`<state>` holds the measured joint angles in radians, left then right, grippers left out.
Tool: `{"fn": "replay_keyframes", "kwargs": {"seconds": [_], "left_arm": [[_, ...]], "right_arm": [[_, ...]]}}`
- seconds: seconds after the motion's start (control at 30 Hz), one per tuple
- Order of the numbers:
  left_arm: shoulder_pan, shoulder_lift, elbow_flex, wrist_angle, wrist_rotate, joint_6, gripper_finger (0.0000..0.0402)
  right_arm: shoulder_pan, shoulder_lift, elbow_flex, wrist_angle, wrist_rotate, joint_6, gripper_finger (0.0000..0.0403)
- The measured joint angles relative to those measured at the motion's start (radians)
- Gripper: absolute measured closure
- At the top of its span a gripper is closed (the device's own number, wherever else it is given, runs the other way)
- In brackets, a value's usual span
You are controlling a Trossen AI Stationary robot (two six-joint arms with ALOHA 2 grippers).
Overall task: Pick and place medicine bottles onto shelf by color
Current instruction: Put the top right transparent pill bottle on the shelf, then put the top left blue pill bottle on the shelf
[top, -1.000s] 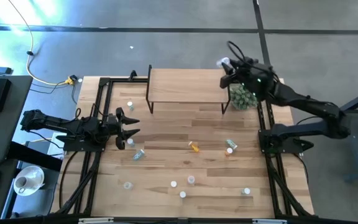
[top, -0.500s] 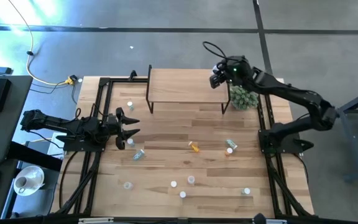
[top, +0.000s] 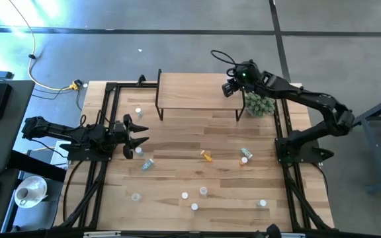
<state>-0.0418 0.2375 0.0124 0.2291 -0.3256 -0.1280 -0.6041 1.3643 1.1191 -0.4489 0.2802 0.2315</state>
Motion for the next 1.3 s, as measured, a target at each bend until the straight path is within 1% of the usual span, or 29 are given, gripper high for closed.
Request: {"fn": "replay_keyframes", "kwargs": {"seconds": [0.53,0.6,0.8,0.9,1.1,1.23,1.3], "left_arm": [[0.000,0.000,0.000,0.000,0.000,0.000,0.0200],[0.000,0.000,0.000,0.000,0.000,0.000,0.0200],[0.000,0.000,0.000,0.000,0.000,0.000,0.0200],[0.000,0.000,0.000,0.000,0.000,0.000,0.0200],[0.000,0.000,0.000,0.000,0.000,0.000,0.0200],[0.000,0.000,0.000,0.000,0.000,0.000,0.0200],[0.000,0.000,0.000,0.000,0.000,0.000,0.0200]], "right_arm": [[0.000,0.017,-0.002,-0.018,0.025,0.004,0.0287],[0.000,0.017,-0.002,-0.028,0.028,0.004,0.0279],[0.000,0.017,-0.002,-0.048,0.031,0.004,0.0236],[0.000,0.017,-0.002,-0.048,0.031,0.004,0.0221],[0.001,0.017,0.001,-0.049,0.035,-0.007,0.0214],[0.000,0.017,0.041,-0.052,0.042,-0.012,0.0214],[0.002,0.017,0.074,-0.080,0.041,-0.012,0.0213]]}}
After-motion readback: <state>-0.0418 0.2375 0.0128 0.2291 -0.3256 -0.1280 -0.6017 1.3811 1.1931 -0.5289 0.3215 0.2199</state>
